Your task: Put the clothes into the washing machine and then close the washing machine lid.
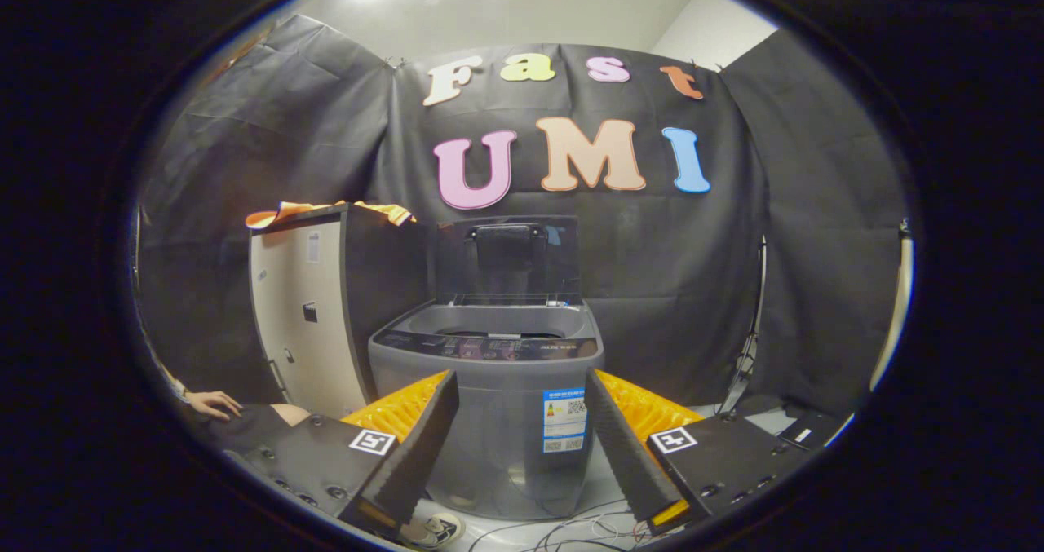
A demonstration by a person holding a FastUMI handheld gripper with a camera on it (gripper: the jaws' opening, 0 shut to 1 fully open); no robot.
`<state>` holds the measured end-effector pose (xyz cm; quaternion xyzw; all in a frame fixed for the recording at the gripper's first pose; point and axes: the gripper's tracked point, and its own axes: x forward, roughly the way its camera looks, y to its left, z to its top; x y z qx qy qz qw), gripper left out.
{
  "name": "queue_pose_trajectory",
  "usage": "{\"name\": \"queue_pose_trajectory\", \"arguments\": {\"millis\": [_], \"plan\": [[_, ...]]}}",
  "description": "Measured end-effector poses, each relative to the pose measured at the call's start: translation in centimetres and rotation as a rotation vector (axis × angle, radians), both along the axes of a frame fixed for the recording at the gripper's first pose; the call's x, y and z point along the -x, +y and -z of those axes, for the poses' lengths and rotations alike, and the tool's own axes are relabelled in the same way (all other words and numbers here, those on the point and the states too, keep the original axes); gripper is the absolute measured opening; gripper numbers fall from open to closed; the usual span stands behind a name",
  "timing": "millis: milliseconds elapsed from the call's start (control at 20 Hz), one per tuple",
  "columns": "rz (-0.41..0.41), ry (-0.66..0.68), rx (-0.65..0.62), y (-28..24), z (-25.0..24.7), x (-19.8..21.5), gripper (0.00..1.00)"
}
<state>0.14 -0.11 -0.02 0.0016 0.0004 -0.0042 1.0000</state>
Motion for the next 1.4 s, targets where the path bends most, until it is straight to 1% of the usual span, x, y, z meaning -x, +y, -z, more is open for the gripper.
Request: {"name": "queue_pose_trajectory", "arguments": {"millis": [150, 200, 350, 450, 550, 700, 850, 1050, 1150, 1200, 1300, 1400], "plan": [[0.032, 0.008, 0.002, -0.4, 0.0, -0.8, 0.97], [0.030, 0.006, -0.017, 0.1, -0.3, -1.3, 0.97], [-0.019, -0.051, -0.114, 2.7, -3.9, -4.1, 0.97], [-0.065, -0.087, -0.133, 4.6, -7.1, -6.6, 0.97], [-0.120, -0.093, -0.137, 7.1, -10.6, -9.0, 0.97], [-0.193, -0.085, -0.106, 11.5, -15.8, -13.1, 0.97], [-0.284, -0.109, -0.084, 17.2, -21.1, -17.1, 0.97], [-0.404, -0.117, -0.078, 25.2, -25.7, -21.4, 0.97], [-0.462, -0.088, -0.091, 29.8, -26.8, -22.8, 0.97], [-0.479, -0.068, -0.089, 31.9, -26.9, -23.7, 0.97], [-0.494, -0.016, -0.069, 35.7, -26.3, -25.2, 0.97], [-0.501, 0.040, -0.021, 39.1, -25.0, -26.6, 0.97]]}}
